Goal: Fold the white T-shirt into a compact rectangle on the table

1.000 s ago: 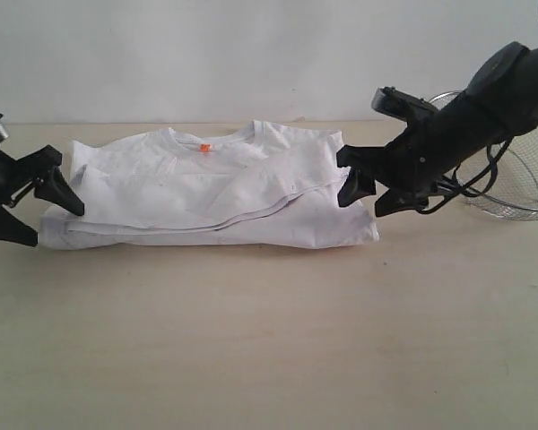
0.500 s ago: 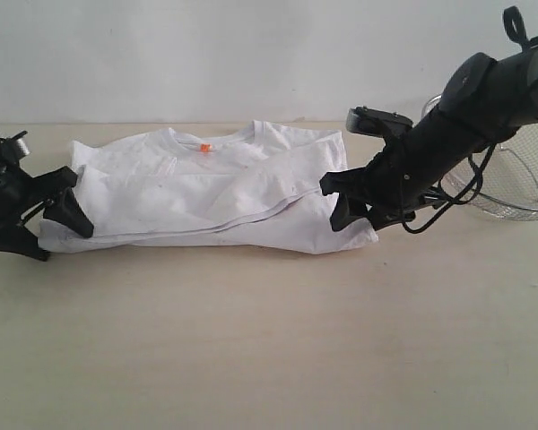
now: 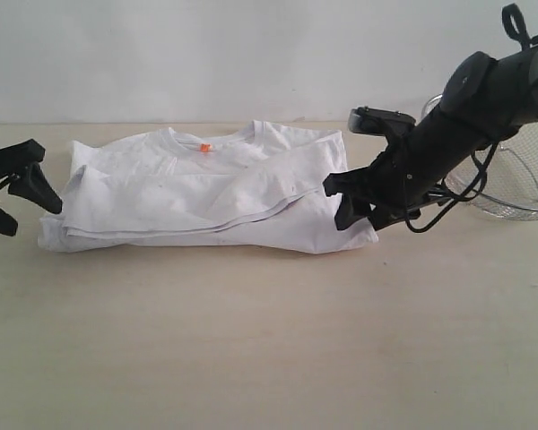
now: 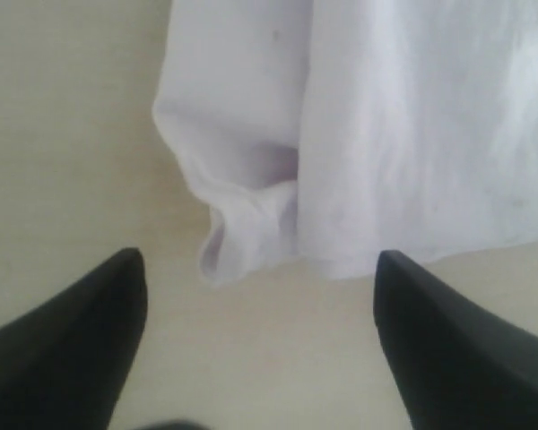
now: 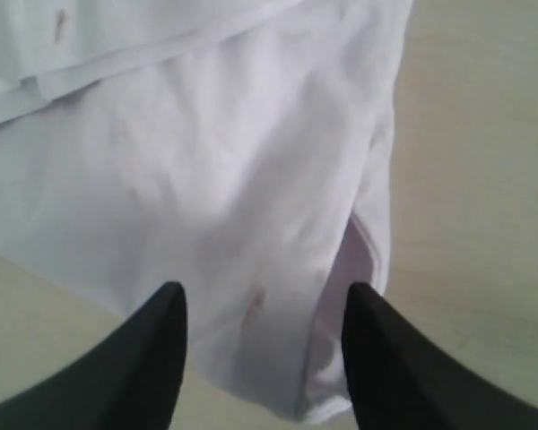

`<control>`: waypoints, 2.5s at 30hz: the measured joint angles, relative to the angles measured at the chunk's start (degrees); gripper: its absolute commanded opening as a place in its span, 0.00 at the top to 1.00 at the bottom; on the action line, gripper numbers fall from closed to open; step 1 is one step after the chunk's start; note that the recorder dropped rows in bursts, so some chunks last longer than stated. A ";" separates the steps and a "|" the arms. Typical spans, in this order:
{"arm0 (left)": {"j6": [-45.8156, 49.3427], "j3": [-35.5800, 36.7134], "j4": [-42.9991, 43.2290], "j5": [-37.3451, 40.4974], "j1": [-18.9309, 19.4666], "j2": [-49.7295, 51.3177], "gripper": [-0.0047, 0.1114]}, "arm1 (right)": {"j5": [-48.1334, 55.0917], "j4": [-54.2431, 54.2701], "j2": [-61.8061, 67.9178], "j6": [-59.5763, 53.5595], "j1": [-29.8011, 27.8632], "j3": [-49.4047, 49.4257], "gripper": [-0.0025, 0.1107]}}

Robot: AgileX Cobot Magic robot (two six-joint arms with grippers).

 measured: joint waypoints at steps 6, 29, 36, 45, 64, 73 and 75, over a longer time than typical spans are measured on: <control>-0.04 0.00 0.00 -2.33 -0.37 0.00 0.64 | -0.53 -1.08 -1.79 0.00 0.00 0.00 0.56; -1.99 0.00 0.48 -5.39 -0.37 5.79 0.51 | 0.46 -3.37 2.34 1.49 0.00 0.00 0.56; -1.99 0.00 -0.22 -5.48 -0.37 6.77 0.86 | -0.24 -3.37 2.70 1.62 0.00 0.00 0.72; -1.99 0.00 -0.53 -4.88 -0.42 6.77 0.92 | -0.34 -3.37 2.70 1.79 0.00 0.00 0.98; -6.26 3.78 3.10 -0.75 -0.82 1.86 0.92 | 3.81 -3.81 1.38 3.33 0.00 0.00 0.98; -5.42 8.00 3.59 -2.90 -0.82 1.32 0.92 | 3.12 -2.70 -0.16 4.20 0.04 3.40 0.98; -4.72 9.47 3.49 -4.05 -0.82 1.32 0.92 | 1.34 -2.04 -1.71 4.20 0.42 6.45 0.98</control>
